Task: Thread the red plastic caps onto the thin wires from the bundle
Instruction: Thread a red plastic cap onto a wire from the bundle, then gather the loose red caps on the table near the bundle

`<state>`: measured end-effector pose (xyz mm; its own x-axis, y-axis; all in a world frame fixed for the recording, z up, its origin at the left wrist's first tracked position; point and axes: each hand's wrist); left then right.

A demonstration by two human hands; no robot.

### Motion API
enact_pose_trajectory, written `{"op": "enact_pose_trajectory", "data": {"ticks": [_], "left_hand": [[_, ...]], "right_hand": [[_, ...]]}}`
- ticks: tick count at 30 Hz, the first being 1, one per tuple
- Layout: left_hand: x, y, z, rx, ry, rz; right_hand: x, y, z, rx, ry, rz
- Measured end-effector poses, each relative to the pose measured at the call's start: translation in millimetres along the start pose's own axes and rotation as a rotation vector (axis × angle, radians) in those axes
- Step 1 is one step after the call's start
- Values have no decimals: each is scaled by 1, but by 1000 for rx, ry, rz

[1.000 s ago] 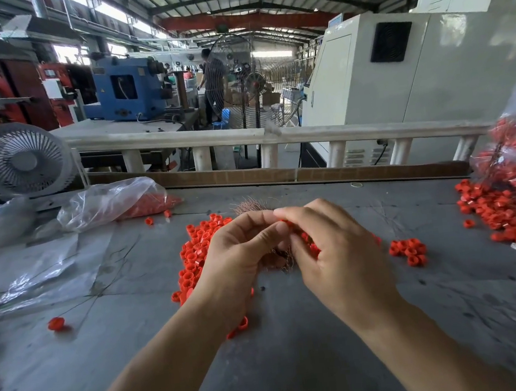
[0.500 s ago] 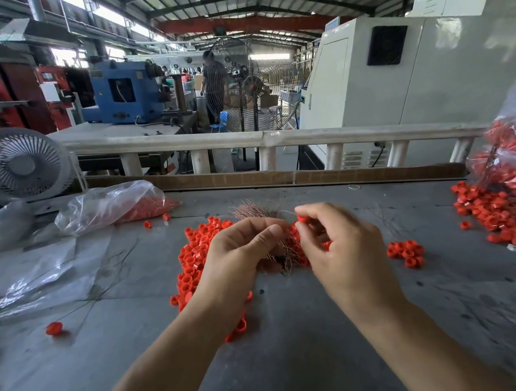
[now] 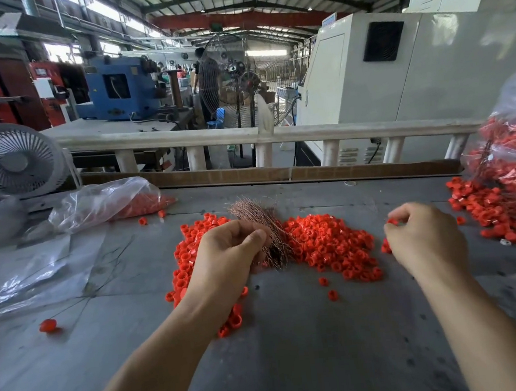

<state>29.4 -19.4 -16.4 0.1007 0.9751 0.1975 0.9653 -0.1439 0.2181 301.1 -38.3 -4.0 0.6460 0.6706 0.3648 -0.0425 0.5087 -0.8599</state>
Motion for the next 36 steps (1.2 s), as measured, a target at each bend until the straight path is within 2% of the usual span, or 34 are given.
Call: {"op": "enact_pose_trajectory", "data": {"ticks": [4, 9, 13, 16, 19, 21, 25, 36], "left_hand": [[1, -3, 1, 155, 36, -31], [2, -8, 1, 417, 131, -80], [3, -9, 1, 529, 164, -92], [4, -11, 1, 617, 177, -110], [4, -13, 2, 723, 181, -103], [4, -14, 3, 792, 188, -100], [1, -12, 4, 888, 215, -87], [-6, 6, 1, 916, 367, 235]], "right_hand": [[6, 3, -8, -131, 68, 127], [9, 8, -13, -190, 96, 190], [7, 6, -9, -213, 69, 191], [1, 2, -1, -160, -60, 99], [-13, 0, 15, 125, -228, 17], [-26, 1, 29, 215, -328, 49], [-48, 14, 49, 216, -480, 124], [-61, 33, 70, 61, -550, 4]]}}
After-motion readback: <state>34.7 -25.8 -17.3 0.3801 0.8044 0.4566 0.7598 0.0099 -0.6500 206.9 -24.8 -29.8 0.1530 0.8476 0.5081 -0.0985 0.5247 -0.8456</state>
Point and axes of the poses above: each hand's wrist, its own x-axis towards the middle knuckle, its own y-axis out of the palm, z = x × y, and after that the axes turned 14 degrees about -x, right-handed
